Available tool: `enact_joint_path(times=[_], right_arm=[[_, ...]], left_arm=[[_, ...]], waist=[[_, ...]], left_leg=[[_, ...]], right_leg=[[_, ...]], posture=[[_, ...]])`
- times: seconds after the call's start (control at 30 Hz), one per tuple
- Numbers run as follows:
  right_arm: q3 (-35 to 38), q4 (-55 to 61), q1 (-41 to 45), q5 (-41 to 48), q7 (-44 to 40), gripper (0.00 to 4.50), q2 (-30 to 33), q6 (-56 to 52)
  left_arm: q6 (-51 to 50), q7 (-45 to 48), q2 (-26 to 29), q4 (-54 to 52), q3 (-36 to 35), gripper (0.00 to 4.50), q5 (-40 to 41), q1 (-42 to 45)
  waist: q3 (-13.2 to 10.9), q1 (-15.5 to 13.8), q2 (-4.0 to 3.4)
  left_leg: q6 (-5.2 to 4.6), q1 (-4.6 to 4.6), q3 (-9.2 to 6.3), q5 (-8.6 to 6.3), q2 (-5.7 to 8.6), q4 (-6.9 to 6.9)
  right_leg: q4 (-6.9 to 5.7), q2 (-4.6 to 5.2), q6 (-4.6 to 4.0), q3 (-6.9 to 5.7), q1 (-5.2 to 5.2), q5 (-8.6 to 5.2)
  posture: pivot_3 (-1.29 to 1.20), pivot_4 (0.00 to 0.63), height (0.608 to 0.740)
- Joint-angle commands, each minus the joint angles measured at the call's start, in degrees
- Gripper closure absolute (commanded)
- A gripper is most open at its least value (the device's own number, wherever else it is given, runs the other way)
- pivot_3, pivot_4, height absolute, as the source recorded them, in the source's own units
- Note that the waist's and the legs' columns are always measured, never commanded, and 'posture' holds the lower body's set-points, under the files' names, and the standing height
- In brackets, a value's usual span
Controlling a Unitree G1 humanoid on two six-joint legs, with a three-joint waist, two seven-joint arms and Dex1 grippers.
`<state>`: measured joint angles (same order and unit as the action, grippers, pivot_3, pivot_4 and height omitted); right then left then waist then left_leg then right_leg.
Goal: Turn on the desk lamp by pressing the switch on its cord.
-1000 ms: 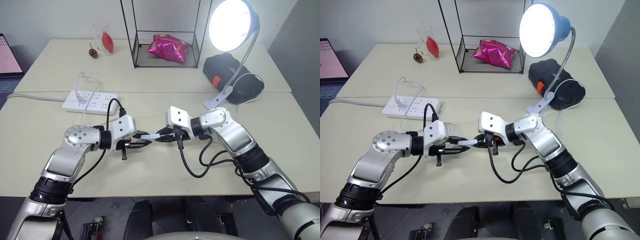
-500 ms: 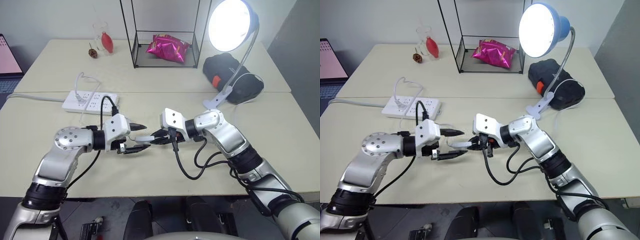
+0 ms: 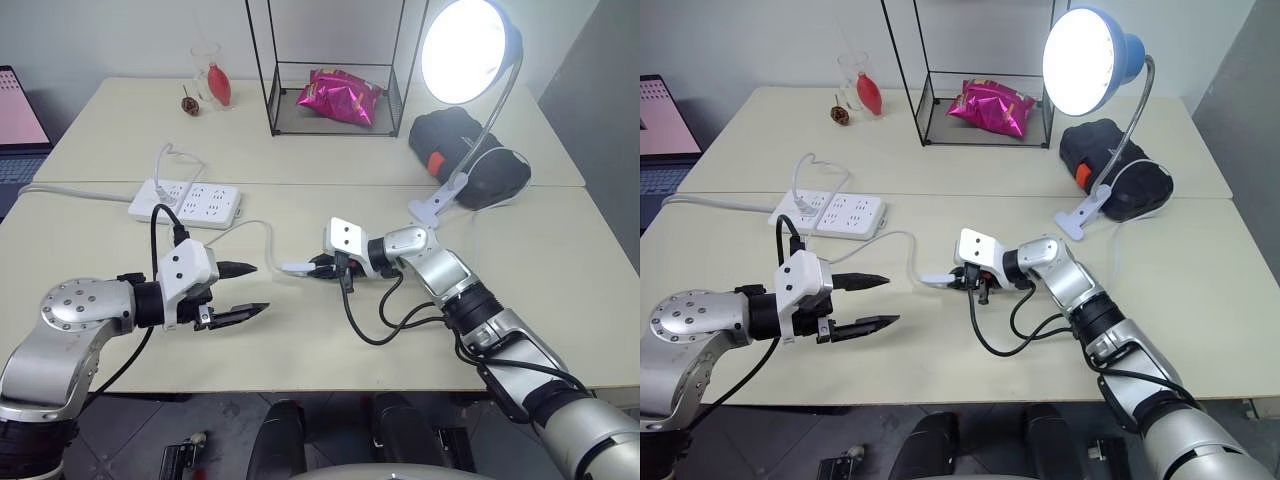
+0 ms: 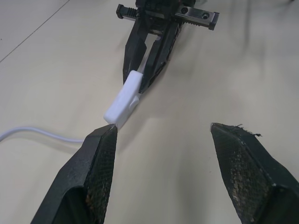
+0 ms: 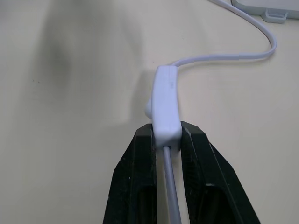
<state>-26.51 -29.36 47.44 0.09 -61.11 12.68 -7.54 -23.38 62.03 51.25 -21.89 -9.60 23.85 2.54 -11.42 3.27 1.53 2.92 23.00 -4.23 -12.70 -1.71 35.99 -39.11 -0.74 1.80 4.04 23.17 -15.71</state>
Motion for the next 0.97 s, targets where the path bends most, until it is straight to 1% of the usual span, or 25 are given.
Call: enact_joint_path(times=[0.03,0.07,0.2,0.3,0.4,0.5,0.57,0.6,0.67,0.73,0.83,0.97], right_arm=[[1.6,-1.2,1.9,-0.3,-0.8,3.43,-0.1,2.1],[1.6,-1.6,2.0,-0.3,-1.1,3.26,-0.1,2.3],[2.3,-1.0,2.1,-0.3,-2.8,2.16,1.2,2.5],[3.3,2.3,1.6,0.5,-4.4,1.57,3.1,1.1],[4.9,10.1,-0.4,2.5,-7.0,0.88,6.8,-1.7],[6.7,21.8,-3.9,6.1,-10.5,0.1,12.2,-6.0],[8.5,29.7,-6.2,8.9,-12.9,0.1,16.4,-8.8],[9.0,31.7,-6.8,9.8,-13.2,0.1,17.6,-9.8],[11.7,36.5,-9.0,12.6,-14.6,0.1,22.0,-12.2],[14.2,39.6,-10.9,14.6,-15.4,0.1,25.6,-14.0],[16.5,41.8,-12.7,16.7,-14.3,0.1,28.2,-16.9],[17.7,43.2,-13.4,18.1,-12.3,0.1,28.8,-19.0]], left_arm=[[0.4,0.0,1.0,-1.5,-1.1,1.21,0.4,-0.1],[0.5,0.0,1.0,-1.3,-1.0,1.21,0.3,-0.1],[0.4,0.0,1.2,-0.8,-1.1,1.21,0.6,0.5],[-1.1,-1.5,1.2,-0.7,-2.9,1.21,1.0,0.3],[-1.4,-4.1,1.5,-1.0,-5.0,1.21,-0.8,-1.2],[-2.9,-5.4,1.6,-2.9,-7.4,1.21,0.2,-3.1],[-4.3,-6.6,1.4,-4.1,-9.4,1.21,1.3,-4.0],[-4.7,-7.0,1.4,-4.5,-9.9,1.21,1.6,-4.2],[-6.0,-7.2,1.5,-5.9,-12.1,1.21,2.6,-6.0],[-6.0,-6.6,1.7,-6.8,-13.9,1.21,2.7,-8.3],[-5.1,-5.4,2.3,-7.0,-15.6,1.21,2.3,-11.3],[-4.0,-4.4,2.8,-6.3,-15.6,1.21,2.2,-11.8]], waist=[[0.0,0.0,0.0],[0.0,0.0,0.0],[0.0,0.0,0.0],[0.0,0.0,-0.01],[0.0,0.0,-0.02],[0.0,0.0,-0.02],[0.0,-0.1,-0.02],[0.0,-0.2,-0.02],[0.0,-0.2,-0.02],[0.0,-0.1,-0.02],[0.0,-0.1,-0.02],[0.0,0.0,-0.02]], left_leg=[[0.0,0.0,0.0,0.0,-0.01,0.0],[0.0,0.0,0.0,0.0,-0.01,-0.01],[0.0,0.01,0.01,0.0,0.0,-0.01],[0.0,0.01,0.01,0.0,0.0,-0.01],[0.0,0.02,0.0,0.0,-0.01,-0.01],[0.0,0.02,-0.01,0.0,-0.01,-0.02],[0.0,0.04,-0.02,0.0,-0.01,-0.03],[0.0,0.06,-0.02,0.0,-0.01,-0.03],[0.0,0.05,-0.01,-0.01,0.0,-0.02],[0.0,0.0,0.0,-0.01,-0.01,-0.01],[0.0,-0.05,0.07,-0.01,-0.01,-0.02],[0.0,-0.08,0.06,0.0,-0.06,-0.01]], right_leg=[[0.0,0.0,-0.06,0.0,0.0,0.03],[0.0,0.0,-0.24,-0.01,0.0,0.14],[0.01,-0.01,-0.25,0.0,0.01,0.14],[0.01,-0.01,-0.25,0.0,0.01,0.14],[0.01,0.0,-0.25,-0.01,0.02,0.14],[0.03,0.0,-0.25,-0.01,0.01,0.14],[0.04,0.01,-0.26,-0.01,0.01,0.13],[0.05,0.02,-0.26,-0.01,0.02,0.13],[0.06,0.03,-0.21,-0.01,0.01,0.09],[0.05,0.03,0.0,0.0,-0.02,-0.03],[0.05,0.05,-0.01,0.03,-0.04,-0.04],[0.01,0.0,-0.07,0.02,-0.01,0.0]], posture=[[0.0,0.15,0.74],[0.0,0.15,0.74],[0.0,0.15,0.74],[0.0,0.15,0.74],[0.0,0.15,0.74],[0.0,0.15,0.74],[0.0,0.15,0.74],[0.0,0.15,0.74],[0.0,0.15,0.74],[0.0,0.15,0.74],[0.0,0.15,0.74],[0.0,0.15,0.74]])
